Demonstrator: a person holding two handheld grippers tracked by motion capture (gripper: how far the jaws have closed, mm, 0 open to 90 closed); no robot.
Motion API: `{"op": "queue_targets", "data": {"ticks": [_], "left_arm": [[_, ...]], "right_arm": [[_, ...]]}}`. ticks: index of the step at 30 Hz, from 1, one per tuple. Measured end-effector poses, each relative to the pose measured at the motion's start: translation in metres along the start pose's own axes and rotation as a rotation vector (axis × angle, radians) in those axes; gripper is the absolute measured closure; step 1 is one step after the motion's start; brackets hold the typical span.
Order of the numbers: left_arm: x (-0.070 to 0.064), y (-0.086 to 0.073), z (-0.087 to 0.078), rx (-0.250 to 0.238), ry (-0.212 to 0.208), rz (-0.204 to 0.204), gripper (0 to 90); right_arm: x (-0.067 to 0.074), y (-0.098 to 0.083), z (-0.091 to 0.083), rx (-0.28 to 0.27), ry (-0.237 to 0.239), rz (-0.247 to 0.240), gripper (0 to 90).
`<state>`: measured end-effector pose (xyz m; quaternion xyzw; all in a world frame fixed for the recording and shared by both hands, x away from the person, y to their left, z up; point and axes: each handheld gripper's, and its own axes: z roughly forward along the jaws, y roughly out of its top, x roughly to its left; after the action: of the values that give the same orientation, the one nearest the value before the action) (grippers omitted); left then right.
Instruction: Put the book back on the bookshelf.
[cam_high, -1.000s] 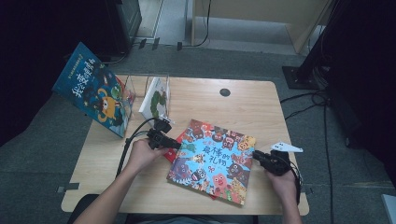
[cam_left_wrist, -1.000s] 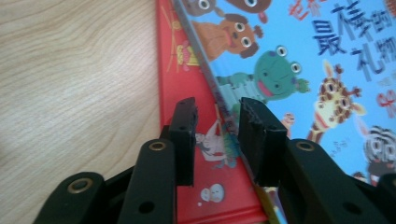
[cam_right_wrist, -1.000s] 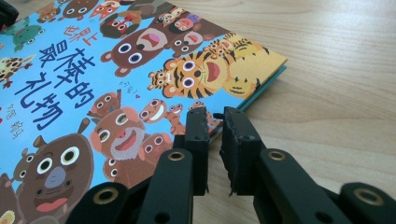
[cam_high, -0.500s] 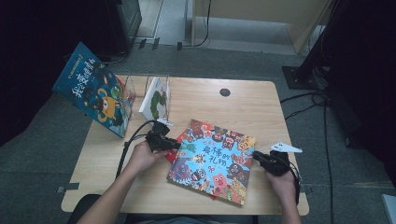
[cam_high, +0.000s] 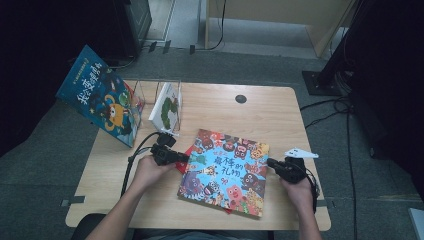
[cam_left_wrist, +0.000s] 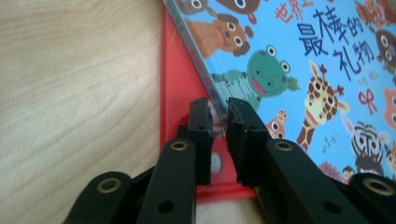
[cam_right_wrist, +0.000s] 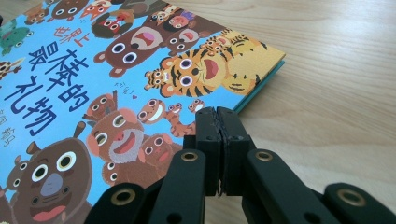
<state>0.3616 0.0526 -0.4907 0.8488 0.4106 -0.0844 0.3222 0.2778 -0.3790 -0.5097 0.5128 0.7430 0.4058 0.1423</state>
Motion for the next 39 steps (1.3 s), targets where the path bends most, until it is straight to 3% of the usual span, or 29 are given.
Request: {"op": "queue_targets", "data": {"ticks": [4,10,14,19,25,39], "left_arm": [[-0.001,-0.008,-0.003,0.006,-0.004,-0.022,84.8],[0.0,-0.02,-0.009,-0.004,-0.005,-0.048,86.2],[0.001,-0.028,-0.013,-0.023,-0.015,-0.08,86.3],[-0.003,-0.034,-0.017,-0.024,0.018,-0.075,88.3],[-0.001,-0.043,-0.023,-0.022,0.002,-0.104,88.4],[-0.003,-0.063,-0.032,-0.045,0.013,-0.139,88.5]], "right_arm": [[0.002,0.007,0.007,0.013,0.003,-0.02,90.0],[0.003,0.017,0.018,0.027,0.027,-0.003,90.0],[0.007,0.023,0.026,0.03,0.019,-0.028,90.0],[0.01,0.03,0.034,0.042,0.018,-0.025,90.0],[0.014,0.036,0.043,0.039,0.028,-0.033,90.0],[0.025,0.053,0.063,0.054,0.028,-0.063,90.0]]}}
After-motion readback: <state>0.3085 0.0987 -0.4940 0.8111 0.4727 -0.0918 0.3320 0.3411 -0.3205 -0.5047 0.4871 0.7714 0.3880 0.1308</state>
